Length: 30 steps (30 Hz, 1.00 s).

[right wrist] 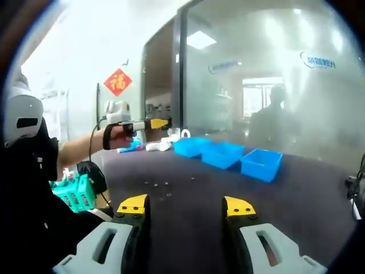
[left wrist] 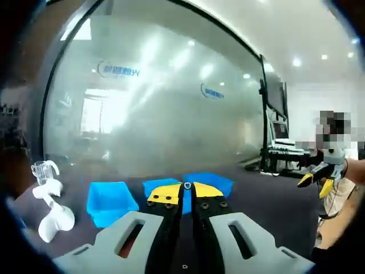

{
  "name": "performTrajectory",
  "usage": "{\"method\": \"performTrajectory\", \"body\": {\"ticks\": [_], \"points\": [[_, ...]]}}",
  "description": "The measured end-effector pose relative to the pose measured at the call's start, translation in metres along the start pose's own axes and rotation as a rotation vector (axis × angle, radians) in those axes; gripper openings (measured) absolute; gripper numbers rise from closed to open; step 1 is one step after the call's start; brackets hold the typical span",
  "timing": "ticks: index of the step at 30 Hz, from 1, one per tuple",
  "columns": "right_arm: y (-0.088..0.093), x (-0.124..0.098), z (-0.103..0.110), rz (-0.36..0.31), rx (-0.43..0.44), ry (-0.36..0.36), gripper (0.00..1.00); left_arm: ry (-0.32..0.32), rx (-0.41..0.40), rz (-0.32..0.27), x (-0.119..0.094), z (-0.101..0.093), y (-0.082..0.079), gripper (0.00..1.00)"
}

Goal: Sort the screws, nuts, and washers into the corresponding bins

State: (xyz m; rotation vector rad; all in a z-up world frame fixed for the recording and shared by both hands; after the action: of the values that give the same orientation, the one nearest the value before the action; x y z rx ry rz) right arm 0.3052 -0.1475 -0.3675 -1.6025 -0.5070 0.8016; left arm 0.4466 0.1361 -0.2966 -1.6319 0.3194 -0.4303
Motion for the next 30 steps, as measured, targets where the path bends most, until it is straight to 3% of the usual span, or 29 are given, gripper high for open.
{"method": "performTrajectory", "body": {"ticks": [2, 4, 8, 13, 17, 24, 28, 30], "points": [[0.0, 0.0, 0.001, -0.001, 0.0, -0.003, 0.46, -0.024, -0.003, 0.013, 0.008, 0.016, 0.001, 0.02], [0.001, 0.0, 0.003, 0.0, 0.002, -0.006, 0.46, -0.076, 0.048, 0.018, 0.015, 0.036, -0.001, 0.02], [0.002, 0.0, 0.003, 0.002, 0.007, -0.007, 0.46, -0.137, 0.033, 0.036, 0.031, 0.063, -0.008, 0.02], [0.002, 0.0, 0.002, 0.005, 0.008, -0.003, 0.46, -0.145, 0.013, 0.039, 0.056, 0.075, -0.015, 0.02], [0.0, 0.001, 0.003, 0.002, 0.009, -0.003, 0.46, -0.161, 0.068, 0.07, 0.07, 0.076, -0.009, 0.02], [0.002, -0.002, 0.002, 0.015, 0.001, 0.005, 0.46, -0.2, 0.08, 0.117, 0.089, 0.097, 0.002, 0.02], [0.003, -0.003, 0.002, 0.016, 0.003, 0.009, 0.46, -0.254, 0.081, 0.146, 0.094, 0.116, 0.009, 0.02], [0.003, -0.003, 0.003, 0.015, 0.004, 0.008, 0.46, -0.247, 0.081, 0.174, 0.097, 0.118, 0.014, 0.02]]}}
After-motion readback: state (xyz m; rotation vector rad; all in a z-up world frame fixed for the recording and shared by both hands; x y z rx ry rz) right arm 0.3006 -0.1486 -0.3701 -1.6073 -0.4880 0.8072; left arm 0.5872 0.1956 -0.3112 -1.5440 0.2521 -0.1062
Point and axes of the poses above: the point that each gripper's makers call its tool centre point, and the gripper's own axes: x roughly forward along the fingers, z roughly to its left, y roughly out of its underside, the point moved 1 cm from there along -x, roughly backward along the fingers, and after that the axes turned 2 degrees about -x, right-handed, at the moved point
